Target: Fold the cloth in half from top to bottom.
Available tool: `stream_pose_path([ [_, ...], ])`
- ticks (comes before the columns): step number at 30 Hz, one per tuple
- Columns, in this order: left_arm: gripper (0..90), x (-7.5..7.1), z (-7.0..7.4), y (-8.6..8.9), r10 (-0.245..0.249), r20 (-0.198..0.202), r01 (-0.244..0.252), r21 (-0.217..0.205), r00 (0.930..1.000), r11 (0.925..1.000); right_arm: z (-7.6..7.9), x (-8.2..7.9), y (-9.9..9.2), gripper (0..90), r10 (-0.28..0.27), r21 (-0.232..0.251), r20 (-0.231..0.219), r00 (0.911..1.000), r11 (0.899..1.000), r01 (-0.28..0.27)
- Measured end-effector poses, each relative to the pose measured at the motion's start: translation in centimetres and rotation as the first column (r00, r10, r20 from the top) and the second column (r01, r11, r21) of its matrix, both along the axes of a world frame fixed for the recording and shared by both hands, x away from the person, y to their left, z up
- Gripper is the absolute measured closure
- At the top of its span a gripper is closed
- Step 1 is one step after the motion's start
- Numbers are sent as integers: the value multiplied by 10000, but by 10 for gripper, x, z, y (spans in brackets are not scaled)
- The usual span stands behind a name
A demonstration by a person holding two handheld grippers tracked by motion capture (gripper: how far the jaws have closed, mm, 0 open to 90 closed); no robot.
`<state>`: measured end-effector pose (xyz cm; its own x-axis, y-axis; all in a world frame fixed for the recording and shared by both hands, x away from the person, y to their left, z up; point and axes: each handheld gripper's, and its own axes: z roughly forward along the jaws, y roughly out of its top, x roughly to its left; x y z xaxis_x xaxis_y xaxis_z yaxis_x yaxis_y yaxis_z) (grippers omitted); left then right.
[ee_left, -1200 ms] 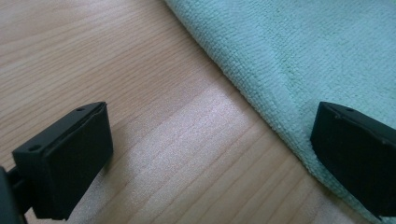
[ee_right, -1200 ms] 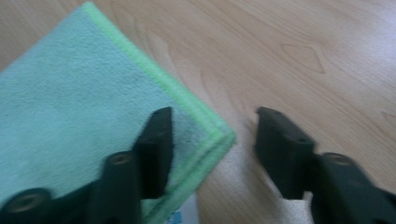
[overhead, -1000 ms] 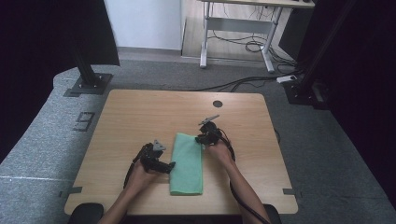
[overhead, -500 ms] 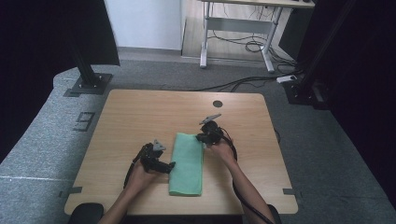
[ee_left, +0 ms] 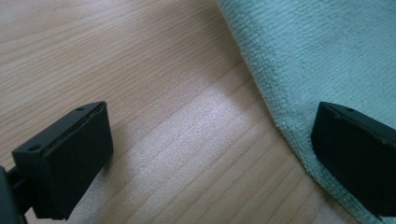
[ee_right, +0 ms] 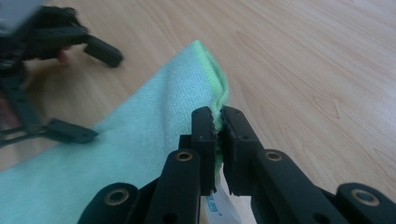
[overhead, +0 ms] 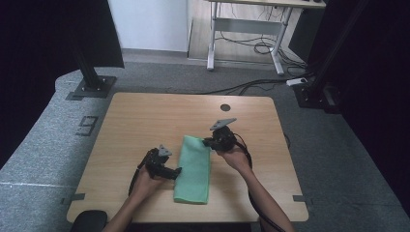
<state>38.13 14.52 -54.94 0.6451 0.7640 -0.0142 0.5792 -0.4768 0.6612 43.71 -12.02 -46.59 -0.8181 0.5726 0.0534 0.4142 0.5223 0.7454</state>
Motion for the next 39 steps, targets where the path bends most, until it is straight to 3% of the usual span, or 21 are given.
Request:
stream_pose_path([
  [9, 0, 0, 0, 0, 36, 5, -36, -9, 10000, 10000, 10, -33, -7, 824, 630, 483, 224, 9978, 9968, -640],
  [19, 0, 0, 0, 0, 55, -7, -55, 3, 10000, 10000, 2, -68, -12, 821, 1262, 741, 235, 9917, 9891, -1276],
  [31, 0, -1, 0, 0, 95, 8, -95, -5, 10000, 10000, -28, -101, -14, 816, 1846, 862, -338, 9822, 9797, -1812],
  [39, 0, -1, 0, 0, 95, 2, -95, 6, 10000, 10000, -54, -114, -9, 810, 2057, 450, -981, 9737, 9783, -2021],
])
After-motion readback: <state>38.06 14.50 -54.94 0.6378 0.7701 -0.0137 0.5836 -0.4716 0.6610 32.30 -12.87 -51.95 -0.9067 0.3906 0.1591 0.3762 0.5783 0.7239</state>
